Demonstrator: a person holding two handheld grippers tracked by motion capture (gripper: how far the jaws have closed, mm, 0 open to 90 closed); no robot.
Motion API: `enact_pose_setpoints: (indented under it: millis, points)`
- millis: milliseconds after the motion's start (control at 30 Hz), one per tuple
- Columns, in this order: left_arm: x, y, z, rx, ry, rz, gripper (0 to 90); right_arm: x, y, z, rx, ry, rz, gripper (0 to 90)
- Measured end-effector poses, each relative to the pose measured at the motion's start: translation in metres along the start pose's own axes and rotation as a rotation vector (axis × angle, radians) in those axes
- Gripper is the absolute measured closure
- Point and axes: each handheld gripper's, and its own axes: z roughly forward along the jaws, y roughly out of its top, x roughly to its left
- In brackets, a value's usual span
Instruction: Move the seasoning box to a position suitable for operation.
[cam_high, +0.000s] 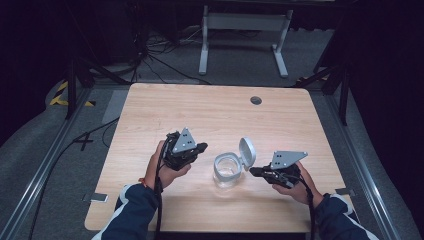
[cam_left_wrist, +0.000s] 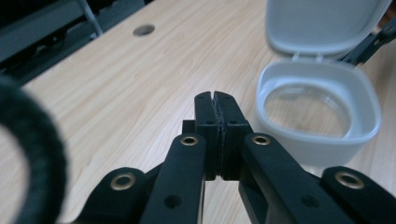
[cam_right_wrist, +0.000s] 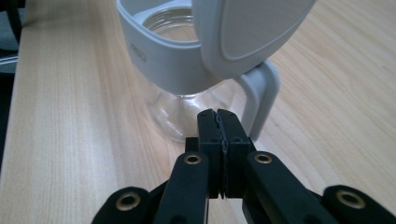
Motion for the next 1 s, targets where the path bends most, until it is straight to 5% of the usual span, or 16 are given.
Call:
enact_pose_setpoints:
  millis: [200,467,800,1000]
  points:
    - [0.010,-0.023,0.024,0.060,-0.016,-0.069,89.4,0.002,-0.001,0.008,0.023,0.011,-0.017,89.6]
    - [-0.006,-0.022,0.044,0.080,-0.094,-0.027,86.9,-0.007,-0.003,0.012,0.024,-0.027,0.001,89.6]
    - [-0.018,-0.018,0.047,0.080,-0.148,0.008,85.8,-0.017,-0.005,0.021,0.039,-0.051,0.006,89.6]
    - [-0.031,-0.015,0.047,0.095,-0.169,0.042,84.8,-0.038,0.000,0.019,-0.023,-0.057,0.041,89.6]
